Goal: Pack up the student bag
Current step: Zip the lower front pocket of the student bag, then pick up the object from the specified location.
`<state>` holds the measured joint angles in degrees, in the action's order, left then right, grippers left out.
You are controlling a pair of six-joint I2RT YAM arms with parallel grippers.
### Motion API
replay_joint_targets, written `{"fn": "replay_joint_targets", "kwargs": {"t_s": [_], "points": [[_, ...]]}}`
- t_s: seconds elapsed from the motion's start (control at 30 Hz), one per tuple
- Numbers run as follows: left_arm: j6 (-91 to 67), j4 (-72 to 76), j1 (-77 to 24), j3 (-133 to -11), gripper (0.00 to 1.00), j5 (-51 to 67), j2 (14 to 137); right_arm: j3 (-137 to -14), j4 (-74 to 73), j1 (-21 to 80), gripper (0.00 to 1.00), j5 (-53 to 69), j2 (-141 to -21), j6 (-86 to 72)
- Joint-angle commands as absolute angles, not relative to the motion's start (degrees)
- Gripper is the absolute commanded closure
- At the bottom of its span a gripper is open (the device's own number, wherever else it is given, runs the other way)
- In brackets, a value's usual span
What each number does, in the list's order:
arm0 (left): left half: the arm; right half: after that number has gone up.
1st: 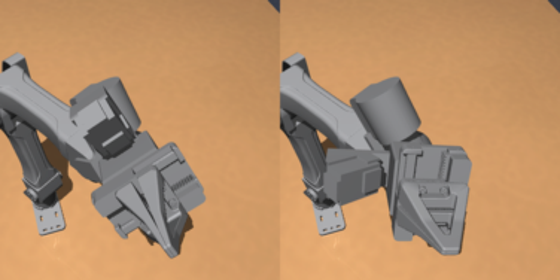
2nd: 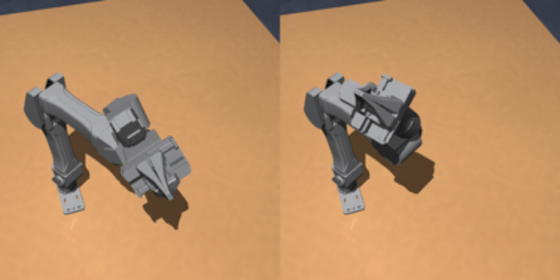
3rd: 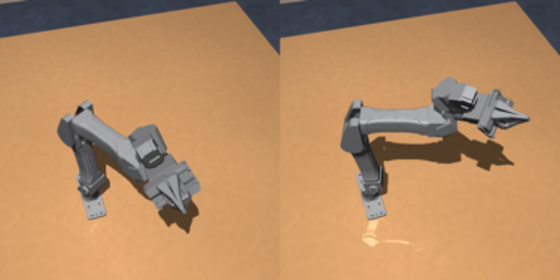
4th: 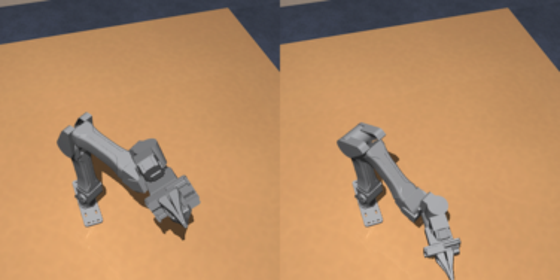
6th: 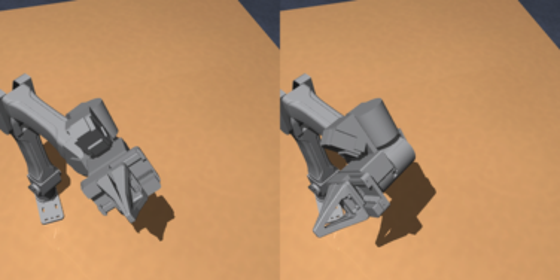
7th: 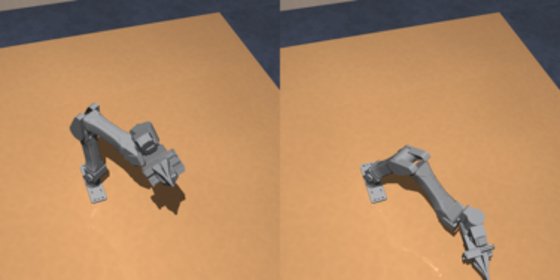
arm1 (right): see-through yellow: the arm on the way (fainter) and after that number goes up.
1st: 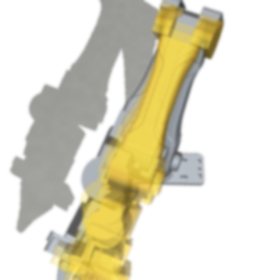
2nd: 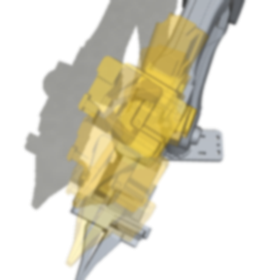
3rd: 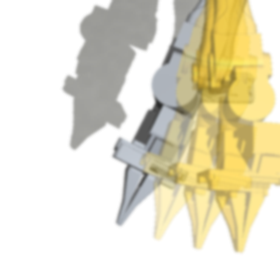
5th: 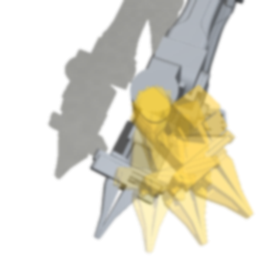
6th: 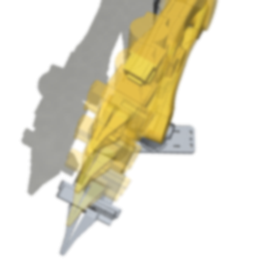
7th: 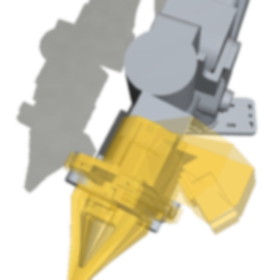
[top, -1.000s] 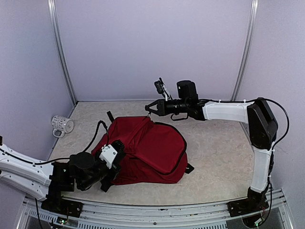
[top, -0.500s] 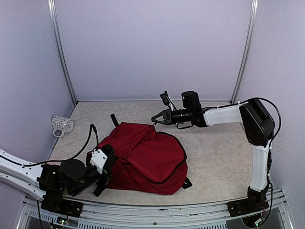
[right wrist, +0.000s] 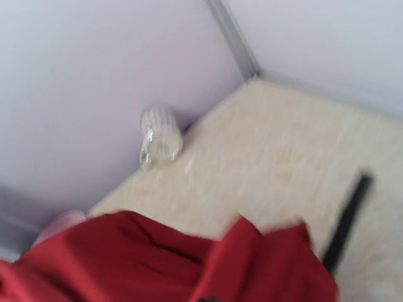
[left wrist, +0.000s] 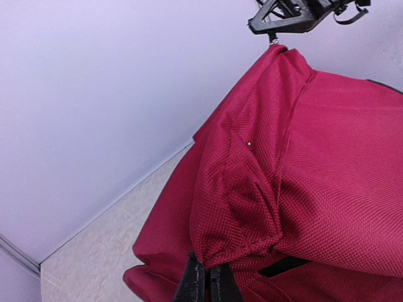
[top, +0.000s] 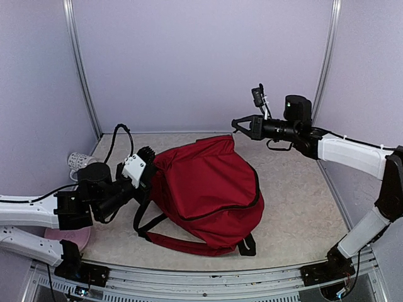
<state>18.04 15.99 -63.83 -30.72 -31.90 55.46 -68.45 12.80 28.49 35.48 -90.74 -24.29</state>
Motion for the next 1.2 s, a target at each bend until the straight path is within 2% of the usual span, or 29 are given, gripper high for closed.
{"fn": "replay_joint_targets", "kwargs": {"t_s": [0.0,0.2,0.33,0.37,0.4,0.43,0.47,0.5,0.53,0.57,0.67,0.73,0.87,0.9,1.03,1.17], "points": [[23.86,20.63,-57.97,-37.07,1.00,-26.35,57.54,-63.07,13.70,23.38,1.00,25.17,-81.01,-23.75],[21.30,20.62,-53.00,-35.49,1.00,-16.41,62.47,-47.23,16.96,23.54,1.00,20.94,-71.06,-30.28],[14.43,20.27,-52.38,-33.37,1.00,-12.88,67.31,-36.42,21.05,23.74,1.00,21.56,-70.15,-37.70],[12.68,19.97,-52.38,-32.65,0.99,-12.05,67.99,-35.39,19.84,23.67,0.96,21.61,-70.91,-38.57],[11.15,19.36,-52.38,-31.81,0.86,-11.29,68.44,-35.50,17.51,23.41,0.84,21.29,-71.76,-38.25],[9.72,18.13,-52.38,-31.52,0.65,-10.31,68.76,-36.44,14.27,22.93,0.75,21.20,-72.86,-37.16],[8.61,16.38,-52.38,-31.64,0.45,-9.20,68.88,-37.88,11.49,22.37,0.67,21.41,-73.82,-35.26],[7.59,14.39,-52.43,-32.02,0.31,-8.26,68.78,-39.51,8.70,21.76,0.62,21.78,-74.65,-33.23],[6.38,12.16,-52.47,-32.55,0.21,-7.45,68.36,-42.07,6.17,21.23,0.58,21.81,-75.29,-31.27],[5.36,10.22,-52.47,-32.94,0.16,-6.64,67.48,-43.83,3.96,20.67,0.53,21.53,-75.74,-29.24],[3.04,6.34,-52.40,-32.73,0.06,-3.20,63.77,-48.81,-1.00,18.54,0.44,22.06,-77.25,-23.94],[2.11,4.26,-52.25,-32.70,0.02,-0.24,60.16,-51.30,-3.65,16.37,0.41,22.98,-78.14,-22.03],[-2.35,2.72,-50.03,-32.48,0.01,2.30,51.48,-52.10,-3.82,10.09,0.32,26.46,-77.49,-21.50],[-4.72,2.21,-48.51,-32.75,0.01,0.97,49.68,-51.61,-3.36,7.91,0.23,27.07,-76.91,-21.72],[-12.22,-3.95,-38.15,-35.66,0.01,-1.69,47.65,-49.74,-3.12,-0.71,0.04,27.72,-74.32,-21.62],[-17.47,-9.91,-28.29,-39.10,0.01,-7.88,52.87,-48.20,-3.47,-5.96,0.03,25.26,-71.70,-20.03]]}}
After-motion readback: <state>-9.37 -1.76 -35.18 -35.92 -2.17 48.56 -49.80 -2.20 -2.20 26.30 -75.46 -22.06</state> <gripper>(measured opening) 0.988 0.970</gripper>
